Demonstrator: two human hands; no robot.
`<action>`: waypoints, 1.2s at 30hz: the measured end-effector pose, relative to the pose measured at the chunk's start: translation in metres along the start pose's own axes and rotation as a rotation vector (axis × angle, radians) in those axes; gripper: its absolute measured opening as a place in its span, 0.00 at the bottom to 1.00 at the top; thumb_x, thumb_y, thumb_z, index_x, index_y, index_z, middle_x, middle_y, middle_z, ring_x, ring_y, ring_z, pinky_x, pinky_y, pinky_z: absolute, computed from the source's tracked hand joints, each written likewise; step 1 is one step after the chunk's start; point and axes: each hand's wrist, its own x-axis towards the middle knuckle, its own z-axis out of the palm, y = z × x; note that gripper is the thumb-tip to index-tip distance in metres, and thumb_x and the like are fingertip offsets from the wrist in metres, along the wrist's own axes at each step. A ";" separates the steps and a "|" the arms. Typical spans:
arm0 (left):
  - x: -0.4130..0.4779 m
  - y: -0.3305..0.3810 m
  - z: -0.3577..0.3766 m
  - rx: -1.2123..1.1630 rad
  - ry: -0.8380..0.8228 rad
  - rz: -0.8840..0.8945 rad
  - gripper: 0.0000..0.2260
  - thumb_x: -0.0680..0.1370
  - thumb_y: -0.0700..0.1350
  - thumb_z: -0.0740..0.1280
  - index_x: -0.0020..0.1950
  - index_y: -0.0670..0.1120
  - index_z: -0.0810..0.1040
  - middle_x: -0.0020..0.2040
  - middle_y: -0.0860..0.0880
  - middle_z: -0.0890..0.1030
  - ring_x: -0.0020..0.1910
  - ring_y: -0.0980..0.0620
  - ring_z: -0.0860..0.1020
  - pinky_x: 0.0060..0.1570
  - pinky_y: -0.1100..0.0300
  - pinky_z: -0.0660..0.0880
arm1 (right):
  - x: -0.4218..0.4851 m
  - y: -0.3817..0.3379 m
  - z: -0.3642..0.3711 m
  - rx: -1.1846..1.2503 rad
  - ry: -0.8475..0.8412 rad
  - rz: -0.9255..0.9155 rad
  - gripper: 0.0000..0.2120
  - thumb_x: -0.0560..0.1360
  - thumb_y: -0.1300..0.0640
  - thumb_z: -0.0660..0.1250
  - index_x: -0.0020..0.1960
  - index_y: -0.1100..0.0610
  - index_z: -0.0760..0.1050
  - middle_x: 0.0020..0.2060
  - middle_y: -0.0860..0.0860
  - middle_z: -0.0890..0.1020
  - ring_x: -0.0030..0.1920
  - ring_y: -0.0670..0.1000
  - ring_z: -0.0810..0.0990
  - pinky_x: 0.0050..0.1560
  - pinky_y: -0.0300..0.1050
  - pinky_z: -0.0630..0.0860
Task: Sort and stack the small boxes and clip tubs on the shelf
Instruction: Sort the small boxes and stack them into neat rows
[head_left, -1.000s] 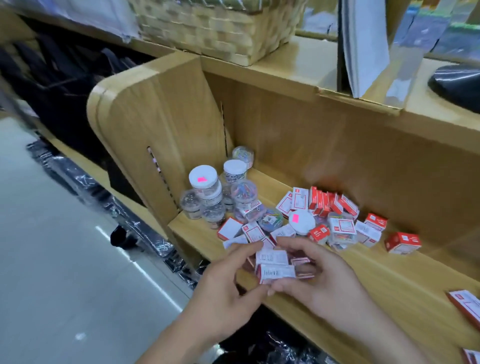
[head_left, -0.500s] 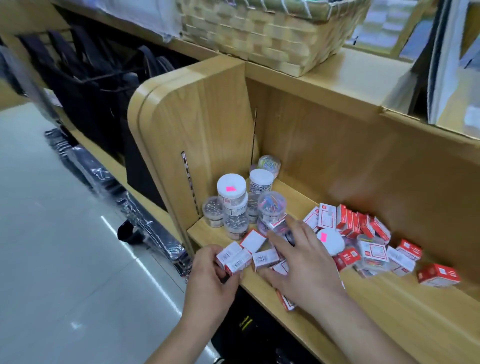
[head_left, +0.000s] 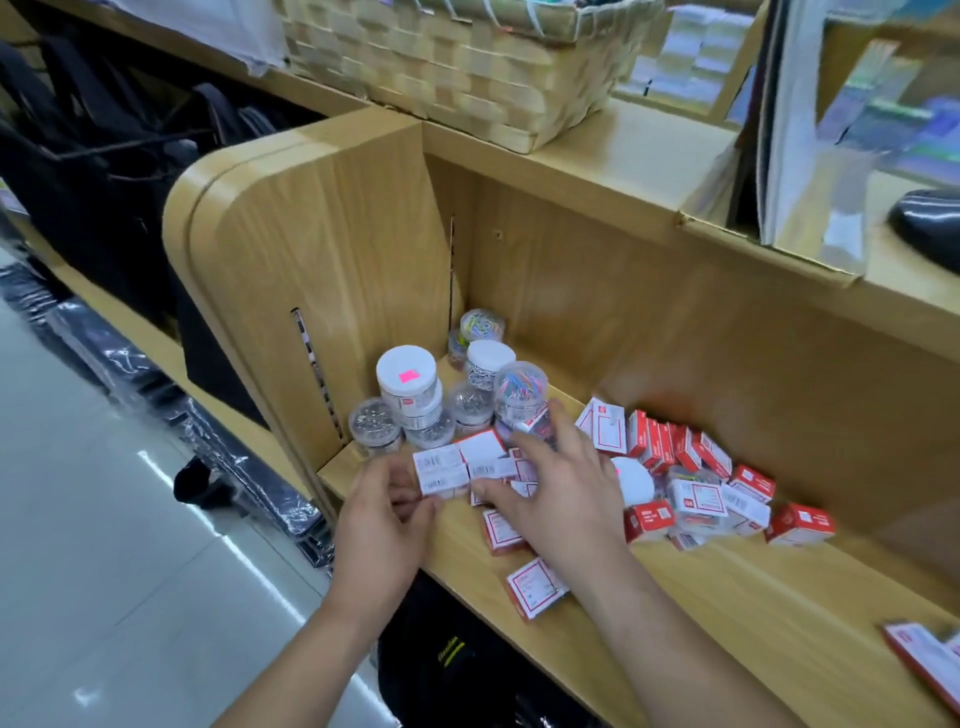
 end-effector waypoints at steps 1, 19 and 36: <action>-0.001 0.001 -0.002 0.004 -0.004 -0.003 0.20 0.73 0.35 0.76 0.54 0.57 0.77 0.50 0.54 0.82 0.46 0.57 0.83 0.49 0.57 0.82 | -0.004 0.001 -0.006 0.070 0.013 -0.003 0.30 0.67 0.26 0.65 0.65 0.37 0.75 0.76 0.44 0.64 0.72 0.48 0.68 0.66 0.50 0.72; -0.069 0.023 0.046 0.603 -0.309 0.578 0.18 0.69 0.41 0.78 0.56 0.56 0.83 0.52 0.54 0.77 0.49 0.48 0.76 0.42 0.54 0.78 | -0.090 0.153 -0.041 -0.006 0.048 0.102 0.27 0.75 0.51 0.71 0.73 0.51 0.70 0.76 0.50 0.66 0.76 0.56 0.64 0.74 0.57 0.65; -0.038 0.118 0.172 0.858 -0.660 0.807 0.22 0.73 0.59 0.62 0.61 0.49 0.80 0.62 0.50 0.78 0.64 0.45 0.71 0.65 0.48 0.70 | -0.167 0.186 -0.078 0.326 0.069 0.327 0.29 0.65 0.58 0.66 0.67 0.48 0.72 0.62 0.37 0.70 0.62 0.39 0.74 0.59 0.30 0.70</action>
